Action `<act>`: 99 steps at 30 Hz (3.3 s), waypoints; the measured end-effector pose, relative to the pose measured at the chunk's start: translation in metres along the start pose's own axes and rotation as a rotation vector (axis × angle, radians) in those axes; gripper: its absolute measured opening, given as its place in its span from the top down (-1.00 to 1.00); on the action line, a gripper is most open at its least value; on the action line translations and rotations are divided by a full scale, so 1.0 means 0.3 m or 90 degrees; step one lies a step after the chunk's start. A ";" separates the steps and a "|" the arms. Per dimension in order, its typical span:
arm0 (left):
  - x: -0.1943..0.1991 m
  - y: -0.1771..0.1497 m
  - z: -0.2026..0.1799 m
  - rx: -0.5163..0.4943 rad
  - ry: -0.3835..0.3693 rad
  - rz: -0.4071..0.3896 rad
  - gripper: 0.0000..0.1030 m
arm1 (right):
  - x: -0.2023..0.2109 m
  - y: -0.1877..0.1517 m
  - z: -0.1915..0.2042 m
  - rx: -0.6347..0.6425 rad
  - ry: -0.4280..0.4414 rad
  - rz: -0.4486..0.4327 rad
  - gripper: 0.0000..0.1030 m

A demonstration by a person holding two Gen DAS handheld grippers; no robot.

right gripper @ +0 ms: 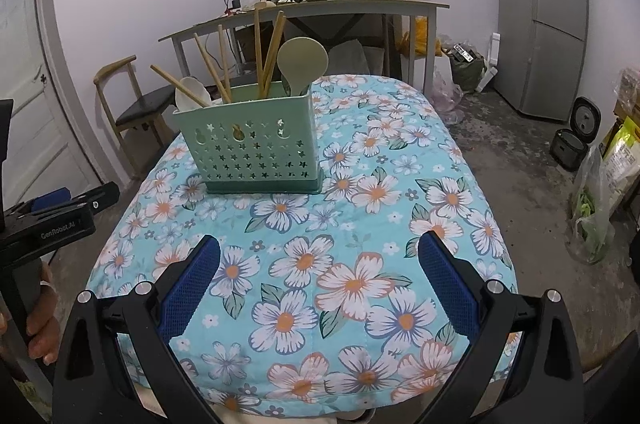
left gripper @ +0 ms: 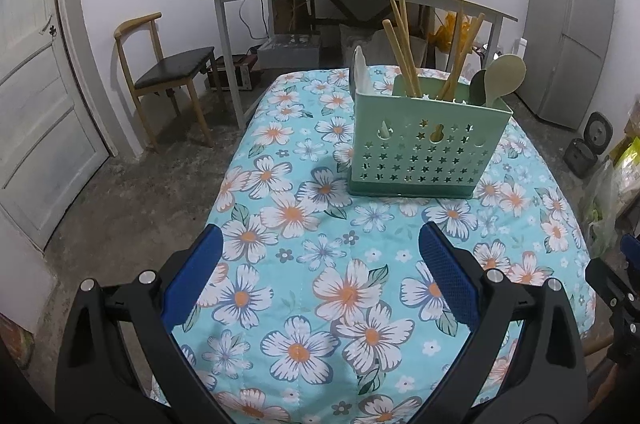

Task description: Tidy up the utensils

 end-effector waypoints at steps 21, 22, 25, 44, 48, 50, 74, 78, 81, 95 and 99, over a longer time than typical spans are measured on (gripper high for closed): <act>0.019 -0.004 0.038 0.000 0.017 -0.016 -0.84 | 0.002 -0.004 -0.014 -0.005 -0.011 0.009 -0.87; 0.018 -0.006 0.038 -0.001 0.020 -0.015 -0.84 | 0.002 -0.004 -0.012 -0.005 -0.012 0.009 -0.87; 0.013 -0.012 0.048 -0.001 0.030 -0.012 -0.84 | 0.004 -0.002 -0.011 -0.005 -0.016 0.007 -0.87; -0.065 -0.029 0.142 0.002 0.097 0.014 -0.84 | -0.038 0.014 -0.042 -0.023 -0.014 0.020 -0.87; -0.078 -0.023 0.155 0.008 0.101 0.018 -0.84 | -0.059 0.017 -0.050 -0.025 -0.011 0.025 -0.87; -0.087 -0.022 0.154 0.008 0.102 0.022 -0.84 | -0.070 0.019 -0.053 -0.026 -0.009 0.029 -0.87; -0.111 -0.007 0.153 0.018 0.087 0.017 -0.84 | -0.125 0.052 -0.093 -0.033 -0.009 0.039 -0.87; -0.094 -0.008 0.150 0.019 0.082 0.007 -0.84 | -0.112 0.054 -0.088 -0.029 -0.009 0.032 -0.87; -0.079 -0.007 0.152 0.021 0.076 0.003 -0.84 | -0.103 0.051 -0.081 -0.028 -0.008 0.029 -0.87; -0.049 -0.011 0.148 0.020 0.077 -0.007 -0.84 | -0.076 0.047 -0.067 -0.022 -0.006 0.020 -0.87; -0.047 -0.012 0.147 0.020 0.076 -0.009 -0.84 | -0.074 0.047 -0.066 -0.021 -0.006 0.019 -0.87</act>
Point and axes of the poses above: each gripper's, at about its wrist camera, not at the fingertips, and x roughly against the way its jaws point, z to its left, y to its top, the point moved 3 cm from there along -x, roughly the way its jaws point, and after that the axes turned 14 degrees about z, right-handed, at the moved point
